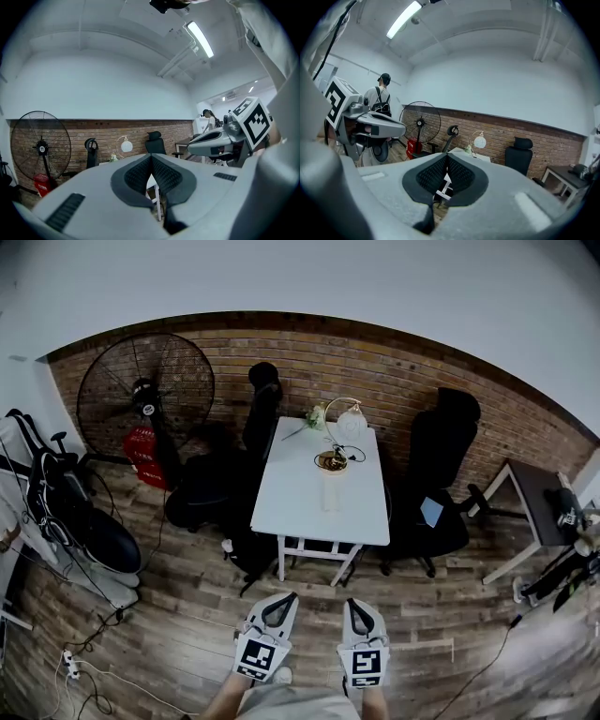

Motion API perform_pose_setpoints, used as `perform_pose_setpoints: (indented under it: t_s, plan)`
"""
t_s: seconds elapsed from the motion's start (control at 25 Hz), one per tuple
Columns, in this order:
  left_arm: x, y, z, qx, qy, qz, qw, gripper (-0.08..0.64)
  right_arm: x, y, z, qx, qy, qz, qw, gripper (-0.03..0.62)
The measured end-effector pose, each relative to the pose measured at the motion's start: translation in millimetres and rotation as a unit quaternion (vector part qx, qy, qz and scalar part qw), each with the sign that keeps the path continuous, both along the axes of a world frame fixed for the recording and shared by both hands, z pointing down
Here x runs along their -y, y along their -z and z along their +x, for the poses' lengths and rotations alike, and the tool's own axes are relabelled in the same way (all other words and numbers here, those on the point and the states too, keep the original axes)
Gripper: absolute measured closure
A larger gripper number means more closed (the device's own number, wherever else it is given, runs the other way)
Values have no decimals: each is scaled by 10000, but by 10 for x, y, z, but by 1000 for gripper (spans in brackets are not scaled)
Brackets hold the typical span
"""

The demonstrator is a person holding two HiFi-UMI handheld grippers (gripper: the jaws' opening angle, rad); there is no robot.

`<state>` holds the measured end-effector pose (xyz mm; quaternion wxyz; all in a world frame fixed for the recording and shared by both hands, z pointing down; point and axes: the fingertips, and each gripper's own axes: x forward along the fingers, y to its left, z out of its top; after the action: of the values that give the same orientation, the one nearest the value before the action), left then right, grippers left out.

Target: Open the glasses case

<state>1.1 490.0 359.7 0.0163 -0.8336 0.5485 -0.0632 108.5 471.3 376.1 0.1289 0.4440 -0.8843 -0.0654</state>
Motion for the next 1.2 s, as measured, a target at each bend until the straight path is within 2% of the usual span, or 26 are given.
perform_pose_setpoints:
  t_s: [0.36, 0.52, 0.84, 1.04, 1.2]
  plan:
    - [302, -71, -198, -36, -89, 5, 10000, 558, 258, -16, -156, 22, -307, -262, 9992, 588]
    - [461, -47, -273, -61, -123, -2, 9999, 558, 420, -6, -200, 10, -308, -96, 9995, 588]
    - [652, -32, -351, -31, -80, -8, 10000, 558, 611, 14, -181, 111, -470, -249, 9985, 588]
    - [798, -60, -387, -16, -46, -1, 10000, 558, 823, -26, -162, 162, -517, -184, 9984, 588]
    - [1034, -89, -426, -22, 43, -38, 10000, 557, 1070, -59, -207, 159, -387, -159, 9990, 588]
